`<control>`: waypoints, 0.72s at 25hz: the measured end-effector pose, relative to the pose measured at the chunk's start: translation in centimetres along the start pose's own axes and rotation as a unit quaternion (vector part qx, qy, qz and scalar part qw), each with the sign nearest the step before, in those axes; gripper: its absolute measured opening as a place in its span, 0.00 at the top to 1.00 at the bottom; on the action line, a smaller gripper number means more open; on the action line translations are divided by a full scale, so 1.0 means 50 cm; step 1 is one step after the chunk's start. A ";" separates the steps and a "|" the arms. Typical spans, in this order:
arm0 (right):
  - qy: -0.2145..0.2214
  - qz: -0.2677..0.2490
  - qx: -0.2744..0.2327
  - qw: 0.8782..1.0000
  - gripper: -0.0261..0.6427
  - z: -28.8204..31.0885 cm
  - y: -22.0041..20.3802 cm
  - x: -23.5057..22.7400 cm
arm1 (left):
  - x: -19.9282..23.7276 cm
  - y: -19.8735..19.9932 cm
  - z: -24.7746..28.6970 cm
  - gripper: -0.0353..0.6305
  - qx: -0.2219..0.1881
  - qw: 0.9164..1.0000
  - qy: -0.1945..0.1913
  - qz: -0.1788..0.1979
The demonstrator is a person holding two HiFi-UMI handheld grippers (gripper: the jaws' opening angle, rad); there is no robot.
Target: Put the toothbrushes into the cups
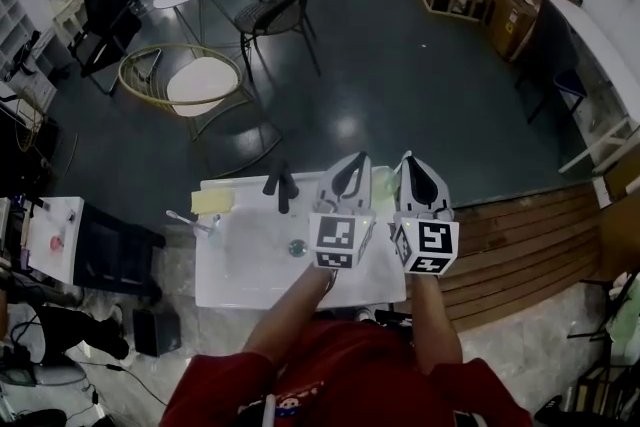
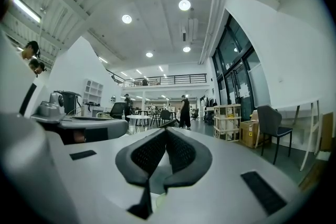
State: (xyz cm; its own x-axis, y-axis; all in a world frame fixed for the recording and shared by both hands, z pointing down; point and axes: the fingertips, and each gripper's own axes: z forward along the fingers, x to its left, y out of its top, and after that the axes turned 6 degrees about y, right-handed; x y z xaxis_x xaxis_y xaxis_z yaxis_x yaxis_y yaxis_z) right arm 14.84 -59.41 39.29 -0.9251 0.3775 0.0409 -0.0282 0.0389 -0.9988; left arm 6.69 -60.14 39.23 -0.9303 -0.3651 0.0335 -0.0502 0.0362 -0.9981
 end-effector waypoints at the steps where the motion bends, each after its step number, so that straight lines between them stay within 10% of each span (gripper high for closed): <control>1: -0.002 0.001 0.000 1.000 0.92 -0.001 0.000 -0.001 | 0.001 -0.002 -0.001 0.91 0.001 1.000 0.001 0.001; 18: 0.006 0.005 0.000 1.000 0.92 0.018 0.002 0.030 | 0.034 -0.001 -0.014 0.91 0.001 1.000 0.009 0.002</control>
State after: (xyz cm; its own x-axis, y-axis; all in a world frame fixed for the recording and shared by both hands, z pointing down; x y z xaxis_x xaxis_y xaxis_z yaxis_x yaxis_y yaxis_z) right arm 13.13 -59.69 39.22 -0.9209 0.3884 0.0318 -0.0192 0.0362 -0.9992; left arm 4.83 -60.10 39.35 -0.9371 -0.3478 0.0304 -0.0457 0.0358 -0.9983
